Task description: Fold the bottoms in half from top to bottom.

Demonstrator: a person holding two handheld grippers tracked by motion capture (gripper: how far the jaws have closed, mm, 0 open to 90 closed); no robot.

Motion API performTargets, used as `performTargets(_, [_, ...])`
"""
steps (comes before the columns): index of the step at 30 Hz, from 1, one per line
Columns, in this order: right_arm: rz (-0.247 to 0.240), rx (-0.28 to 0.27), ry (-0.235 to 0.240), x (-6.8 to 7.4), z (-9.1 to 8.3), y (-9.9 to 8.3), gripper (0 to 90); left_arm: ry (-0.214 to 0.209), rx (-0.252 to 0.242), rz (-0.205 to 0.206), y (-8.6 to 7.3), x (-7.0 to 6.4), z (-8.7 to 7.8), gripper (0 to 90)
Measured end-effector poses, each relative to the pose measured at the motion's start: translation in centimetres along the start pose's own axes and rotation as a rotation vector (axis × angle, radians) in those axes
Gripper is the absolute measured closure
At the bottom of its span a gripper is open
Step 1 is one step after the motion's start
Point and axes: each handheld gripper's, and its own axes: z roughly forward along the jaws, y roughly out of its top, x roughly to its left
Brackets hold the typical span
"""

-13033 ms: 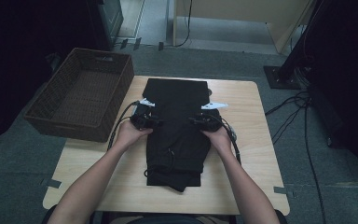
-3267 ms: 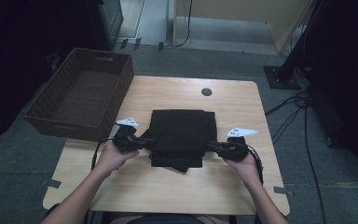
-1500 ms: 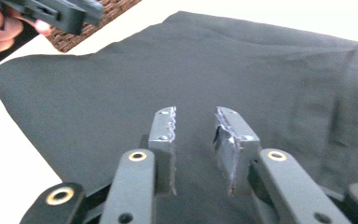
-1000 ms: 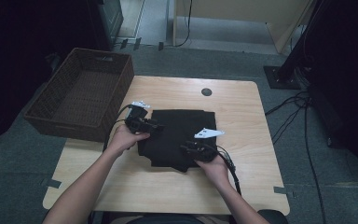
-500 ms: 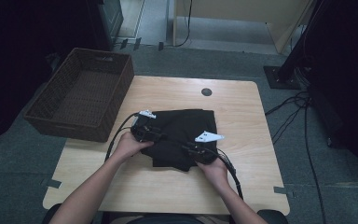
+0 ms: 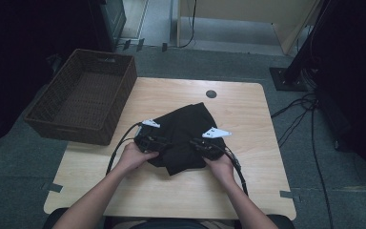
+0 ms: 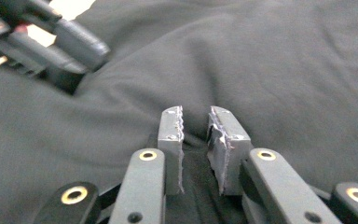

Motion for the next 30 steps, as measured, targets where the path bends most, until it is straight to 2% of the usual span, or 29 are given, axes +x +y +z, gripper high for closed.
performTargets(4, [0.014, 0.012, 0.005, -0.7, 0.8, 0.9, 73.9, 0.035, -0.013, 0.011, 0.6, 0.6, -0.5, 47.7])
performTargets(7, [0.043, 0.007, 0.022, -0.7, 0.8, 1.3, 68.9, 0.071, -0.038, 0.018, 1.4, 1.3, -1.3, 45.8])
performTargets(10, [0.054, -0.013, 0.015, -0.4, -0.2, 1.8, 66.5, 0.096, -0.065, 0.016, 2.2, 2.2, -2.1, 44.3])
performTargets(15, [0.072, -0.017, 0.0, 0.7, -1.5, 1.6, 60.5, 0.134, -0.072, 0.009, 3.3, 3.9, -2.6, 42.3])
performTargets(20, [0.067, 0.003, 0.008, 1.6, -1.4, 0.6, 57.9, 0.153, -0.083, -0.004, 4.0, 5.5, -2.4, 41.9])
performTargets(26, [0.075, 0.004, 0.007, 1.2, -1.0, 0.3, 56.8, 0.171, -0.088, -0.011, 4.6, 7.1, -1.9, 41.0])
performTargets(27, [0.075, 0.008, 0.008, 1.0, -0.8, 0.2, 57.1, 0.167, -0.114, -0.029, 4.5, 7.7, -1.7, 41.1])
performTargets(30, [0.074, 0.012, 0.009, 0.7, -0.6, 0.1, 59.9, 0.155, -0.104, -0.059, 4.2, 8.5, -1.2, 41.0])
